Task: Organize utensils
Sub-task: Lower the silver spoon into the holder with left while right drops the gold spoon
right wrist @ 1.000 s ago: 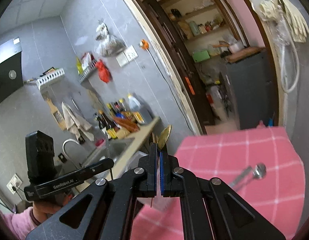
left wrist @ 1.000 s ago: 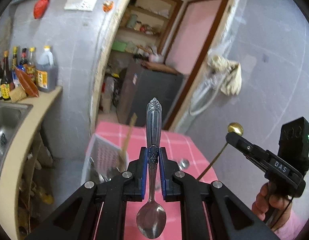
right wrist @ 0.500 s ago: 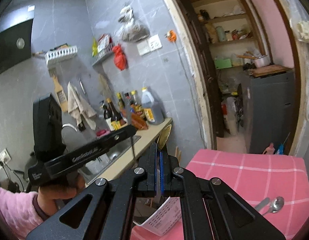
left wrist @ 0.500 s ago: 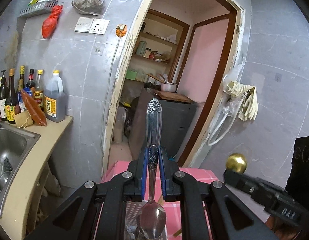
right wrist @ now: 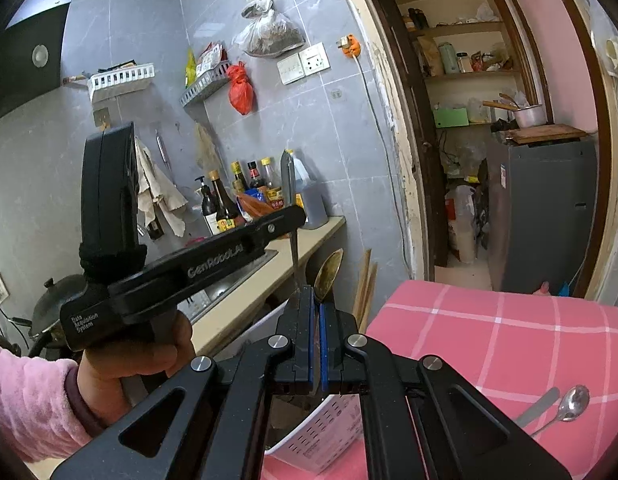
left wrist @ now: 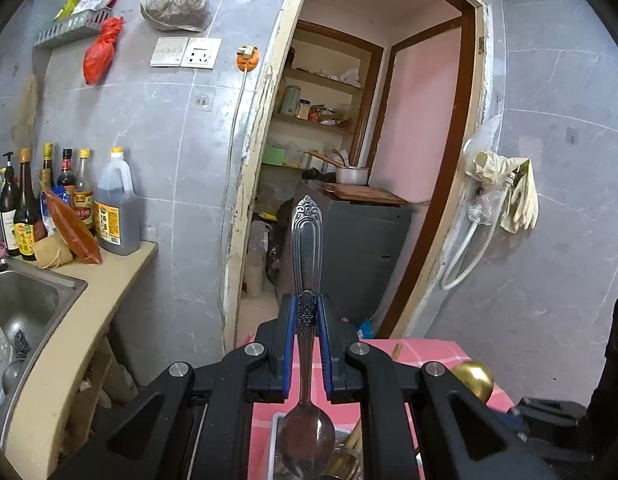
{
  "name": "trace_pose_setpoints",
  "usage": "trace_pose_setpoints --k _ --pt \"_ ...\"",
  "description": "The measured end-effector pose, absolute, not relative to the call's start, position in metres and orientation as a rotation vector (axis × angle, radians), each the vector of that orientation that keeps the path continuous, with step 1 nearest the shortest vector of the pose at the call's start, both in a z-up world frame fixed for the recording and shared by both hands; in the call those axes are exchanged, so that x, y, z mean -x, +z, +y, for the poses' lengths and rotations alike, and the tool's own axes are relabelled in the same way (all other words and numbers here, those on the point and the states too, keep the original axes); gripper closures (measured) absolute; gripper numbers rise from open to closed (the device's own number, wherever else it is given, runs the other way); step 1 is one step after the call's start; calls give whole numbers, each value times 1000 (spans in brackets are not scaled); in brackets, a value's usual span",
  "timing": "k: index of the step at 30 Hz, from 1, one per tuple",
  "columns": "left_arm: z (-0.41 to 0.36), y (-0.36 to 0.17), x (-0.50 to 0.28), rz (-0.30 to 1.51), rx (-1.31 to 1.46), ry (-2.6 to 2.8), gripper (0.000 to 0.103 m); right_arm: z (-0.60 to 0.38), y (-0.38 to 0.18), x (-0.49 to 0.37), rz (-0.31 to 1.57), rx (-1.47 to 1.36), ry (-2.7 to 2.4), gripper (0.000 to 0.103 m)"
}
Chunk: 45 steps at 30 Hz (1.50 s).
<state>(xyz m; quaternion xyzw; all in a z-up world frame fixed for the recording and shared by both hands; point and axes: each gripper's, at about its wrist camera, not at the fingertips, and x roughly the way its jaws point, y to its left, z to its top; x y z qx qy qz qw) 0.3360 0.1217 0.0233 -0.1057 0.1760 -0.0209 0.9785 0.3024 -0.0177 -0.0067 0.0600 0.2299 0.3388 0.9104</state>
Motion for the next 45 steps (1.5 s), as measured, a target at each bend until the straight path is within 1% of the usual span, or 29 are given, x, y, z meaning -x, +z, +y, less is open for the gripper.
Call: trace_pose_setpoints --k 8,15,22,29,38,45 --pt "128 20 -336 393 238 -43 92 -17 -19 -297 517 -105 710 100" --pt "128 9 -339 503 232 5 92 -18 -26 -298 544 -109 712 100" --pt "119 9 -327 479 144 12 91 -16 -32 -293 558 -106 723 100" --pt "121 15 -312 470 154 -13 91 -17 -32 -292 562 -114 730 100" --pt "125 21 -290 513 150 -49 92 -15 -36 -294 569 -119 736 100" --pt "124 10 -294 563 141 -53 94 -13 -38 -293 579 -128 734 99"
